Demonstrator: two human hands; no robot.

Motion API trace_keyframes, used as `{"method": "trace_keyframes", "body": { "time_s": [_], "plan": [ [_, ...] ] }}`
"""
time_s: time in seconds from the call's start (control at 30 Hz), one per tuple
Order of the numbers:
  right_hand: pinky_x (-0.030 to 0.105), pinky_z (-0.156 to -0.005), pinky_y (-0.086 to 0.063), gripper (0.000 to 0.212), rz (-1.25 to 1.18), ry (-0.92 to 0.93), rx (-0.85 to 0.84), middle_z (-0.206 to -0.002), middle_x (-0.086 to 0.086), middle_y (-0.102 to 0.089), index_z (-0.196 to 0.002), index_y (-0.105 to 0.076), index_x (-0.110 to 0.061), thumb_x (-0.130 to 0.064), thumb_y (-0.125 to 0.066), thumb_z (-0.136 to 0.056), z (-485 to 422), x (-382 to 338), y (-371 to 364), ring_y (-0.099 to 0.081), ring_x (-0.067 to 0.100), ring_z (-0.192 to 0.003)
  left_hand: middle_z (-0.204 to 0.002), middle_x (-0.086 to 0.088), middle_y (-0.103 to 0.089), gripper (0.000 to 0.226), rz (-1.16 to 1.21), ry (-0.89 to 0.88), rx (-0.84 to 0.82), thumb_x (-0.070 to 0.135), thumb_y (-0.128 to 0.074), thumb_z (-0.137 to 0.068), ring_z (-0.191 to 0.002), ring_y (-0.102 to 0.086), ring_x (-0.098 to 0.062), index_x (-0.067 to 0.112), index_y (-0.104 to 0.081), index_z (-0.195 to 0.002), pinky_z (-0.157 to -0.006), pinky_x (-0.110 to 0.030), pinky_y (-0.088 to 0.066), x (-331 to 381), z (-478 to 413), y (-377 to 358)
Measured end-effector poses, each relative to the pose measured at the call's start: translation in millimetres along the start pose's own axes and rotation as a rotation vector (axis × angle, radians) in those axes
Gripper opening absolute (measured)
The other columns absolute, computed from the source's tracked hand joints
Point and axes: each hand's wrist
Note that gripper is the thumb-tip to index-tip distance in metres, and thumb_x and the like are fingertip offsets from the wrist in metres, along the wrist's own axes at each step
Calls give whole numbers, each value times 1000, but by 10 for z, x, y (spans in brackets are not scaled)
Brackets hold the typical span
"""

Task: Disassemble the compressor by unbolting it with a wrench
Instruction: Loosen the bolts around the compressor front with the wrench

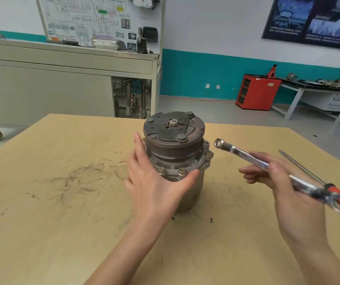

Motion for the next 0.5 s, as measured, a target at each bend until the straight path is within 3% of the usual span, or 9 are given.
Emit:
{"method": "trace_keyframes", "body": {
  "time_s": [0.1, 0.23, 0.33, 0.43, 0.5],
  "plan": [
    [15, -76, -50, 29, 181, 156, -84, -90, -7, -73, -111, -66, -21, -25, -46, -90, 148, -6, -59, -68, 10, -84, -154, 7, -16, 132, -33, 3, -10, 78, -64, -49, -141, -16, -9, 52, 27, -140, -113, -52, -14, 17, 16, -11],
    [13, -73, -44, 28, 371, 347, -137, -96, 0, -66, -110, -65, -14, -14, -49, -86, 286, 13, -112, -62, 12, -84, -158, 13, -13, 127, -76, -118, -107, 84, -59, -44, -138, -14, 1, 62, 34, -128, -117, -50, -11, -52, -115, 177],
    [11, -75, -42, 26, 432, 425, -120, -97, -1, -65, -110, -64, -10, -13, -53, -87, 261, -19, -122, -60, 10, -83, -155, 11, -24, 138, -72, -163, -178, 84, -68, -40, -138, -21, -6, 51, 18, -144, -117, -50, -23, -85, -221, 279],
    [21, -79, -47, 27, 653, 601, -134, -95, 6, -67, -112, -63, 2, -10, -57, -88, 200, -23, -81, -60, 17, -82, -146, 14, -39, 130, -55, -170, -166, 81, -68, -41, -136, -33, -12, 35, -17, -152, -112, -53, -31, -88, -201, 248],
    [28, -75, -49, 26, 808, 696, -169, -92, 9, -69, -108, -67, 5, -9, -61, -87, 180, 14, -64, -62, 23, -77, -144, 15, -41, 126, -21, -168, -133, 78, -67, -44, -135, -37, -11, 31, -22, -152, -111, -52, -32, -66, -140, 199]
  ]
}}
Point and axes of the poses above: each hand's wrist, its own z-axis away from the middle knuckle, its own y-axis out of the back of the hand, x = y × z
